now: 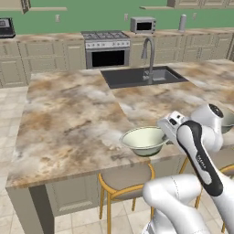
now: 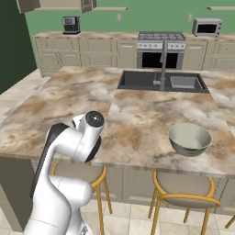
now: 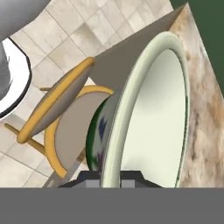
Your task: Pick up the bowls from the cabinet and place each bowl in front of a stool on the dining counter.
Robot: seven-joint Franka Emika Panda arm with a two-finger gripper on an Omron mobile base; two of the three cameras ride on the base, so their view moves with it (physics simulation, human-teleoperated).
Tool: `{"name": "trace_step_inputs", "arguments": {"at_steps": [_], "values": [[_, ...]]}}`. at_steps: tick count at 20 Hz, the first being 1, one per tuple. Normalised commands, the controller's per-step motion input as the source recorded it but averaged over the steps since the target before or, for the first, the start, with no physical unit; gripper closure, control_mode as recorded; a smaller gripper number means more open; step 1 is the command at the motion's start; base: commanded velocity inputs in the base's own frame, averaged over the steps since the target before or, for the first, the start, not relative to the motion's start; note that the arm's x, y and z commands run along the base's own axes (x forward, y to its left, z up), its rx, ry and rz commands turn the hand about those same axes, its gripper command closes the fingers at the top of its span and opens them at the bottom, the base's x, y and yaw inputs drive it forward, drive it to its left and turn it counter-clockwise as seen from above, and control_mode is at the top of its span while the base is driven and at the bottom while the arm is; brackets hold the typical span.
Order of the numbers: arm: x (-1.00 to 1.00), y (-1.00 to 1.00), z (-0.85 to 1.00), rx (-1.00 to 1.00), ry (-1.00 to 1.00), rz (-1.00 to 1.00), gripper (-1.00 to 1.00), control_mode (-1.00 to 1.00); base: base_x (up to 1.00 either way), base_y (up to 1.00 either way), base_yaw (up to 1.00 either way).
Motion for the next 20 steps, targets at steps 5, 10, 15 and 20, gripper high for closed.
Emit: {"name": "trace_step_inputs", "arguments": {"at_steps": [5,10,15,20], "values": [[0.65,0.12,-0.33,0.0,0.02,0.0,1.0,-1.0,0.0,0.0,0.0],[0.47,0.02,-0.34,0.0,0.0,0.0,1.0,-1.0,0.0,0.0,0.0],[0.34,0.02,-0.41,0.0,0.0,0.0,1.0,-1.0,0.0,0.0,0.0],[0.32,0.05,-0.45,0.0,0.0,0.0,1.0,-1.0,0.0,0.0,0.0]]}}
